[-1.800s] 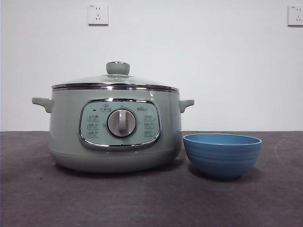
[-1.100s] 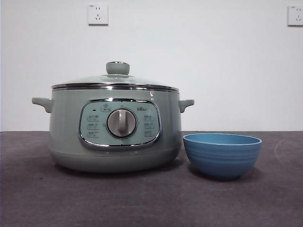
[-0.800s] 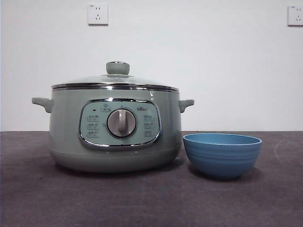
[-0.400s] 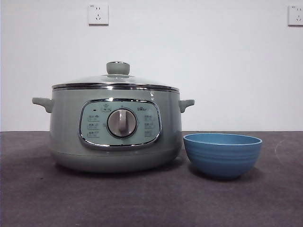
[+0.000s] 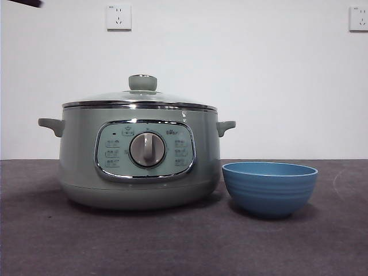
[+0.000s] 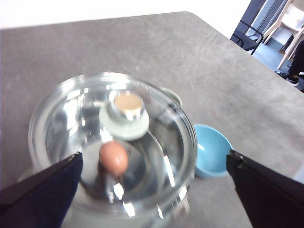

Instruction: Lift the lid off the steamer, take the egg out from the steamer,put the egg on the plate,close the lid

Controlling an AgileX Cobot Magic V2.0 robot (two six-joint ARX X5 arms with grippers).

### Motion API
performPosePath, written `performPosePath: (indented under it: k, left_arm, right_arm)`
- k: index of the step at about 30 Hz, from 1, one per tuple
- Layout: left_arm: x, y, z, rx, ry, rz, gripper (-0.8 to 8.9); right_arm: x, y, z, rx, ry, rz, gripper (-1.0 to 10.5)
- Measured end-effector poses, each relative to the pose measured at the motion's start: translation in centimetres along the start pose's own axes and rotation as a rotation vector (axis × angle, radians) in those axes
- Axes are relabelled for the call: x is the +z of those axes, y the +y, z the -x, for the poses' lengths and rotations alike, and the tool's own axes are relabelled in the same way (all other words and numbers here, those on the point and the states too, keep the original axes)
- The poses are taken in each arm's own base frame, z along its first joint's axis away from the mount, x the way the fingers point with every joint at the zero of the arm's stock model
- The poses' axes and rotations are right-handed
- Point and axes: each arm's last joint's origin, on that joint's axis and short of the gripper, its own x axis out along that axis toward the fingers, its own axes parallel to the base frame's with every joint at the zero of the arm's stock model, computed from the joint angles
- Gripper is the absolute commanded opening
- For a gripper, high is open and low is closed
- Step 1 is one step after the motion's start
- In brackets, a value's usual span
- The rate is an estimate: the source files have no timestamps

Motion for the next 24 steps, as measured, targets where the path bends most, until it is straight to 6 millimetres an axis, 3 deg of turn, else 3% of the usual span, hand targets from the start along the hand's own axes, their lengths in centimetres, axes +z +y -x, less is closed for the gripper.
performPosePath:
  k: [5,11,19,24]
  left_arm:
    - [2.0,-0.1,-3.7,0.030,0.001,-0.047,5.11]
    - [3.0,0.1,-8.3,0.068,0.013,-0.093,5.11]
    - [2.3,0.9,-13.0,0.104,0.049,-0.135,5.11]
    - [1.3,1.5,-14.8,0.106,0.097,-0.130,5.11]
  right_arm:
    - [0.0,0.0,0.0,0.000,0.000,0.000,5.7]
    - [0.0,0.0,0.0,0.000,0.000,0.000,5.7]
    - [0.0,0.0,0.0,0.000,0.000,0.000,5.7]
    - [0.0,0.0,0.0,0.000,0.000,0.000,5.7]
